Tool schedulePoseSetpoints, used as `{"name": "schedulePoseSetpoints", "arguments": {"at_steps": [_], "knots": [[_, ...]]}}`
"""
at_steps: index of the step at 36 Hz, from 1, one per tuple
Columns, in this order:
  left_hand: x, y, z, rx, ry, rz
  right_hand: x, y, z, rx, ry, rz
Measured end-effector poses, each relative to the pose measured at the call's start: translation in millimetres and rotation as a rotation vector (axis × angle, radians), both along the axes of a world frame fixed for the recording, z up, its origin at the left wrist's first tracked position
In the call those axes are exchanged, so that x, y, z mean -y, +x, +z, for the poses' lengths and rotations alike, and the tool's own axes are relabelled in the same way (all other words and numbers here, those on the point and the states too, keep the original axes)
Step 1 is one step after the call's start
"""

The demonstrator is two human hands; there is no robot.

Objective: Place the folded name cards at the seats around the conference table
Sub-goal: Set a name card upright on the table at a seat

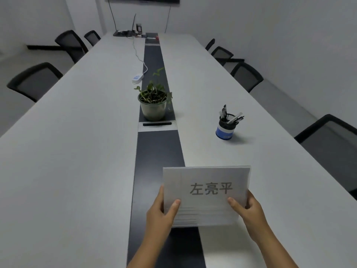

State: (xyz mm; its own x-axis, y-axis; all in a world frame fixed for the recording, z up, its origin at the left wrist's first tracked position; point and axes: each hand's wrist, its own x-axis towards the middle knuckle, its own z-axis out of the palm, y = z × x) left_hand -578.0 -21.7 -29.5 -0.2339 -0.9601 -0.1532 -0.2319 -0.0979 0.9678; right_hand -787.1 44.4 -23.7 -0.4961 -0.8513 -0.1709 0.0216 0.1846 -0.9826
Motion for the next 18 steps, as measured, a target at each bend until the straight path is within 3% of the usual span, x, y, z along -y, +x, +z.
{"name": "schedulePoseSetpoints", "arguments": {"at_steps": [4, 9, 14, 18], "knots": [[-7, -28, -3, 0.023, 0.002, 0.0, -6, -31, -4, -0.023, 0.026, 0.027], [-13, -37, -2, 0.049, 0.013, -0.013, -9, -48, -3, -0.193, 0.079, 0.094], [-8, -39, 16, 0.034, 0.006, 0.135, -1, -48, 6, -0.364, -0.012, 0.016], [-4, -48, 34, 0.105, -0.108, 0.033, 4, -49, 14, -0.364, -0.043, 0.002]]}}
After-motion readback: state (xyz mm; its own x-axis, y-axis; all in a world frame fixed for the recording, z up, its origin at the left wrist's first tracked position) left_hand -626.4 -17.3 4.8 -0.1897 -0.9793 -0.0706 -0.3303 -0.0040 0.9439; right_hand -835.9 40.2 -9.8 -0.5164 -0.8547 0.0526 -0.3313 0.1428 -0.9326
